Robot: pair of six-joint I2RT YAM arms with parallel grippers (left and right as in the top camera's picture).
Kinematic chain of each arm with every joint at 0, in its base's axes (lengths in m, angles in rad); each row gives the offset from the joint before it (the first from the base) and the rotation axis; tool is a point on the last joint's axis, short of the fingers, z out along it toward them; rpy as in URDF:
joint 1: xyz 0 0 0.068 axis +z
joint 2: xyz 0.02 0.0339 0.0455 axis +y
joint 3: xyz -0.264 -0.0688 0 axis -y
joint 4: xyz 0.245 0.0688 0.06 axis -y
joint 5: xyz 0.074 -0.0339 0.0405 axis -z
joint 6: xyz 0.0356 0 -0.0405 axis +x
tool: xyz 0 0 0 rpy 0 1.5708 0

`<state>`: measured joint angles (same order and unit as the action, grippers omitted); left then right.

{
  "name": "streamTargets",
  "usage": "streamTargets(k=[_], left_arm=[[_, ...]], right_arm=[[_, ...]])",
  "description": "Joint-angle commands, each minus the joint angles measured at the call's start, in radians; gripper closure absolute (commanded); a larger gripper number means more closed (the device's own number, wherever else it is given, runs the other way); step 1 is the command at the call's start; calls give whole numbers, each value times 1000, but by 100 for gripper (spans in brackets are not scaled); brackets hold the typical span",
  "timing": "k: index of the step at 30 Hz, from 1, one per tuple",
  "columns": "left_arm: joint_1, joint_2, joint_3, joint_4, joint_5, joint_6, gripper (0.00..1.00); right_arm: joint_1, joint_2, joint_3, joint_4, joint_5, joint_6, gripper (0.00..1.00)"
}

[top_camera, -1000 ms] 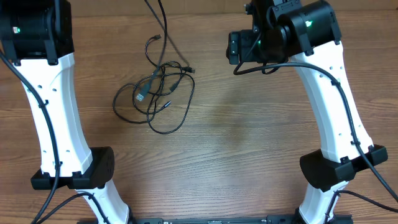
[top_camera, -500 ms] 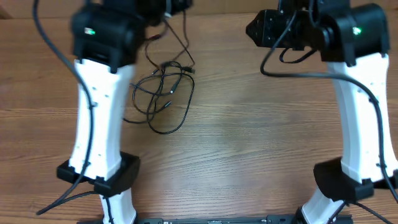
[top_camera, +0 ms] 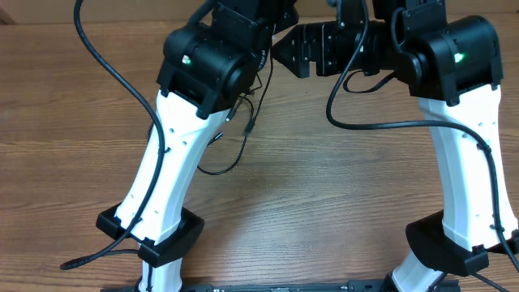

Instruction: Untangle cables

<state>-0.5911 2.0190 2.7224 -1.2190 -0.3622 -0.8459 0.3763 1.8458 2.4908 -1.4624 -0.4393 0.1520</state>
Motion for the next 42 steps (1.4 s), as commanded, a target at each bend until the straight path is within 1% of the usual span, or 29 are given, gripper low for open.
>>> streamTargets(k=[1,4,6,11,14,18,21,25,27,30,34,37,38,39,40,41,42], left_arm=[[59,-13,-2,10,247,-116,96],[133,-18,-2,29,455,-166,96],[190,-18,-2,39,616,-235,96],[337,-18,-2,61,989,-363,96],[399,-18,-2,60,1139,-401,96],[429,-18,-2,60,1227,-432,96],[429,-18,-2,61,1235,-437,96],[428,-18,-2,61,1260,-445,96],[428,-18,-2,66,1271,-452,96],[428,-18,-2,68,1272,-457,96],[429,-18,-2,68,1272,-456,96],[429,-18,-2,68,1271,-455,96],[428,-18,-2,68,1270,-451,96],[428,-18,-2,68,1268,-449,96],[427,-18,-2,68,1264,-443,96],[427,-18,-2,68,1259,-433,96],[427,-18,-2,67,1252,-420,96]], right_arm=[[4,-5,17,7,-2,-89,7],[4,-5,17,7,9,-132,6],[4,-5,17,11,37,-132,5],[4,-5,17,23,70,-161,4],[4,-5,17,46,72,-161,4],[15,-3,16,97,45,-161,6],[40,-2,16,132,7,-161,7],[74,1,15,161,8,-161,8],[89,6,15,163,12,-161,11],[101,16,15,161,12,-161,13],[106,32,14,159,11,-149,18],[114,36,-2,163,11,-150,18],[117,37,-14,169,11,-150,23],[117,37,-24,175,12,-150,48],[117,40,-31,179,13,-150,79],[117,44,-34,179,20,-150,96],[117,49,-34,180,27,-150,96]])
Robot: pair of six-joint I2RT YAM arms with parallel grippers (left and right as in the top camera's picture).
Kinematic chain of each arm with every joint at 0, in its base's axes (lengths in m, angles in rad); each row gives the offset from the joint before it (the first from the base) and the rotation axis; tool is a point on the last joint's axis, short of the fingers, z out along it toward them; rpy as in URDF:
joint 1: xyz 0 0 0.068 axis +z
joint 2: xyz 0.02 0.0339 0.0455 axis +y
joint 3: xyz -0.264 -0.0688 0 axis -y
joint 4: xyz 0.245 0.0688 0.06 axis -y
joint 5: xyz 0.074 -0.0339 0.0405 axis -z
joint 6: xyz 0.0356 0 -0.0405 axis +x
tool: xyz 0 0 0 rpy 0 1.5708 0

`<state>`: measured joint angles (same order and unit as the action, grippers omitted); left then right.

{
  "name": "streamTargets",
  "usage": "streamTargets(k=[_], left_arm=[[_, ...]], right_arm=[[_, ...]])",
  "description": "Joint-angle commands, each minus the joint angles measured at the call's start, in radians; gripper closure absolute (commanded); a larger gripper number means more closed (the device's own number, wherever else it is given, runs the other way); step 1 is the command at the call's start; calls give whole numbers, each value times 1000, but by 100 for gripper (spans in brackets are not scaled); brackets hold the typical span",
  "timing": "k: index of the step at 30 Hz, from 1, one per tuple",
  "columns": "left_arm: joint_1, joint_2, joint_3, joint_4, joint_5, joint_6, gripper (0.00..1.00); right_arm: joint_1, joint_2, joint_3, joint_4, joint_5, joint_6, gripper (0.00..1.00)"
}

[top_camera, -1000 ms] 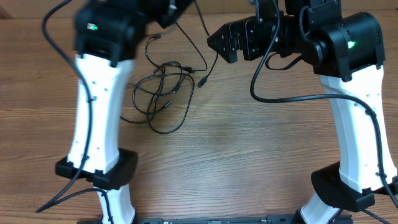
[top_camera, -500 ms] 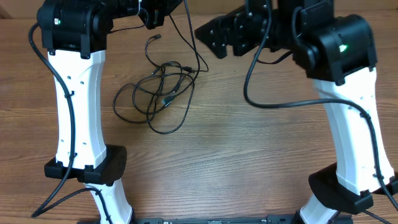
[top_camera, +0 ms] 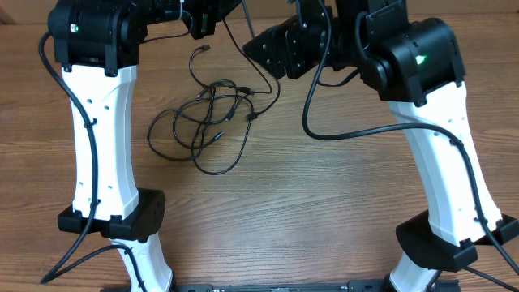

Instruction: Untangle cables

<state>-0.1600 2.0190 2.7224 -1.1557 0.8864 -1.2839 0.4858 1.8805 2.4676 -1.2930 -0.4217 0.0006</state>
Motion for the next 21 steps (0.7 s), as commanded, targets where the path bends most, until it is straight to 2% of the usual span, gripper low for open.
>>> streamTargets(k=[1,3,4,7,12,14,16,21], left_arm=[[-4,-18,-2,4,-2,39,96],[-4,-18,-2,5,-4,110,95],[-4,-18,-2,5,-10,169,83],[-4,-18,-2,8,-64,374,0],[-8,-22,-2,-72,-201,764,0],[-24,-30,-2,-133,-330,879,0],[-57,-41,-2,-185,-492,968,0],[-193,-61,-2,-237,-727,1084,0]], right_arm=[[8,18,-10,11,20,2,96],[8,18,-10,13,51,2,96],[5,18,-10,13,77,2,96],[-8,10,-6,2,175,2,96],[-76,-14,-5,-8,388,2,96],[-116,-19,-5,9,496,3,96],[-163,-22,-5,53,621,2,96],[-295,-22,-5,293,953,-3,96]])
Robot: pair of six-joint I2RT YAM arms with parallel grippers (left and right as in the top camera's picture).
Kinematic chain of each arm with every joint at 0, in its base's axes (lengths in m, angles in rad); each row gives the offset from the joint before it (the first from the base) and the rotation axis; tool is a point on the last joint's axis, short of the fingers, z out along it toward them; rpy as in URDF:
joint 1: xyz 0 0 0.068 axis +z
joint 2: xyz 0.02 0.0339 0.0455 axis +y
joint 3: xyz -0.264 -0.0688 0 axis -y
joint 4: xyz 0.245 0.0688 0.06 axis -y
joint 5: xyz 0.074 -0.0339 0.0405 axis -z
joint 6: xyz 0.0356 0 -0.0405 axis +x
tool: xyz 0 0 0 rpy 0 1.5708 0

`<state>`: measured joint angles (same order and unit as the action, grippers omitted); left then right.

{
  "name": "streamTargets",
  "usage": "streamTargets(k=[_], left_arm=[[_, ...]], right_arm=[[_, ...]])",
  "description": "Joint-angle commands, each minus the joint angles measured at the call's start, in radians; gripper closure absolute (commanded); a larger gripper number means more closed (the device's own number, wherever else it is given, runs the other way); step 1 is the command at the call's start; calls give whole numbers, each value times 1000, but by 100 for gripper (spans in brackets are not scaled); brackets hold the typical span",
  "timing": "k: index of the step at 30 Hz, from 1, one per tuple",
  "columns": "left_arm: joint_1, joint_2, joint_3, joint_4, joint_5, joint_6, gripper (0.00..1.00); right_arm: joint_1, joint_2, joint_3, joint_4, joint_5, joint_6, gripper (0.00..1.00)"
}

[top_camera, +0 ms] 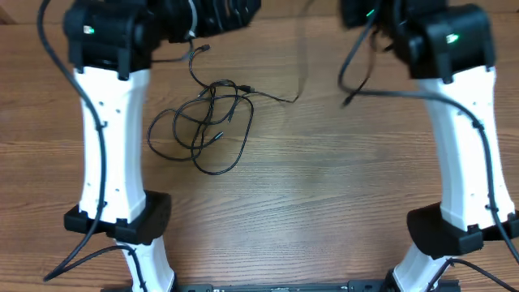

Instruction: Untangle cables

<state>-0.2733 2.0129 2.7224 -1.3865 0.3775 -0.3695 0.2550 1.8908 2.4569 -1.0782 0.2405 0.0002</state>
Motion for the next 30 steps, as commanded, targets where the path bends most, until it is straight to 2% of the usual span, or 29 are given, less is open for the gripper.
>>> streamTargets(k=[1,4,6,10,13,19,23,30], left_arm=[[-112,-57,-2,-10,-260,172,0],[-210,-57,-2,-29,-321,207,0],[-275,-56,-2,-47,-348,249,0],[-368,-56,-2,-58,-461,269,0],[-407,-56,-2,-52,-539,269,0],[-416,-56,-2,-55,-537,265,0],[-416,-56,-2,-69,-530,254,0],[-416,-55,-4,-89,-480,215,0]], right_arm=[[-93,-32,5,163,348,-19,96],[-172,-32,5,467,470,-157,96],[-222,-32,5,668,482,-288,96],[-334,-25,5,872,416,-380,96],[-454,5,4,888,274,-378,96],[-670,133,3,898,156,-325,96],[-784,256,3,805,-1,-169,96],[-898,474,3,669,-299,159,96]])
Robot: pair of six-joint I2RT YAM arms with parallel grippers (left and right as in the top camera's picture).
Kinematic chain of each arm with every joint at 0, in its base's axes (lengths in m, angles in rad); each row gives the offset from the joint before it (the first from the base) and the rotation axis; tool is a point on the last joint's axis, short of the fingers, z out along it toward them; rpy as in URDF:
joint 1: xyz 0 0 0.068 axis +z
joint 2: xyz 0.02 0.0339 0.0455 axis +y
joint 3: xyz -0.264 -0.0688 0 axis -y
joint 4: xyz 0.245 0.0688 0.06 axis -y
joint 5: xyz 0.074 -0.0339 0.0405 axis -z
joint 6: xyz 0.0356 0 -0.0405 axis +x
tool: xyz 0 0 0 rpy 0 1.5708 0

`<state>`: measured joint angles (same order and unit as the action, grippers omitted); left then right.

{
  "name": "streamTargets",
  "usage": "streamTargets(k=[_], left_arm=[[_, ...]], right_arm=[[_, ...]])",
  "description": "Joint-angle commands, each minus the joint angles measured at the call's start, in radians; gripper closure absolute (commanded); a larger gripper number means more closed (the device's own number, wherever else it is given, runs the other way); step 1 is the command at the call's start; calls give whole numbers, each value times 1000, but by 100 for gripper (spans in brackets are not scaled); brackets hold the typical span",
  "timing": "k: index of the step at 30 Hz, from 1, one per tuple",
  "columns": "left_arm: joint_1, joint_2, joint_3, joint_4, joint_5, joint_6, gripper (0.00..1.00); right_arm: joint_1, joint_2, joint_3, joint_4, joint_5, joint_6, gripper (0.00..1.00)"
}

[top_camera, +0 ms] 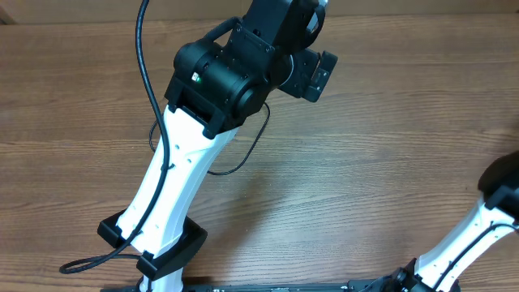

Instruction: Untangle cables

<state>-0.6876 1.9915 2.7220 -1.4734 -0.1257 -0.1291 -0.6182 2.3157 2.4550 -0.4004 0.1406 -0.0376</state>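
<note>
Only the overhead view shows this moment. The thin black cable lies on the wooden table, mostly hidden under my left arm; one loop curves out to the right of the arm and a short bit shows at its left. My left gripper hangs over the table to the upper right of that loop. Its jaws are seen from above and I cannot tell how they stand or whether they hold a strand. The right gripper is out of view; only a part of the right arm shows at the lower right edge.
The left arm's own thick black supply cable arcs from the top edge down to its white link. The left arm's base clamp sits at the front left. Bare wooden table lies to the right.
The left arm has swung from the far left across the tangle, covering most of it; its gripper is now right of centre. The right arm has gone from the upper right to the lower right edge.
First both arms reached to the far middle with the left arm over the tangle. Then the left arm stood at the left, the tangle lay exposed and the right gripper was by a strand. Then a strand trailed right. Now the left arm covers the tangle again.
</note>
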Motion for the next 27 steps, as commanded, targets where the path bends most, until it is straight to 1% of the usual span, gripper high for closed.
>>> streamTargets(k=[1,4,7,9,11,14,15,17,22,27], left_arm=[[-2,-33,-4,-4,22,-34,0],[-2,-33,-4,-11,22,-34,0],[-2,-33,-4,-18,22,-35,0],[-2,-33,-4,-23,22,-35,0],[-2,-33,-4,-27,22,-35,0],[-2,-33,-4,-31,22,-35,0],[-2,-33,-4,-32,22,-35,0],[-2,-33,-4,-38,21,-34,0],[-2,-33,-4,-67,13,-31,0],[0,-30,-4,-66,10,-27,0]], right_arm=[[-37,76,5,-18,-259,235,96],[-62,163,5,-37,-376,394,96],[-77,237,5,-64,-447,554,96],[-92,283,5,-69,-552,662,96],[-108,320,5,-69,-663,808,96],[-124,346,5,-57,-782,1022,96],[-127,351,5,-52,-801,1065,96],[-136,351,5,-34,-818,1109,96],[-198,351,5,-9,-828,1103,96],[-284,351,5,89,-908,1104,96]])
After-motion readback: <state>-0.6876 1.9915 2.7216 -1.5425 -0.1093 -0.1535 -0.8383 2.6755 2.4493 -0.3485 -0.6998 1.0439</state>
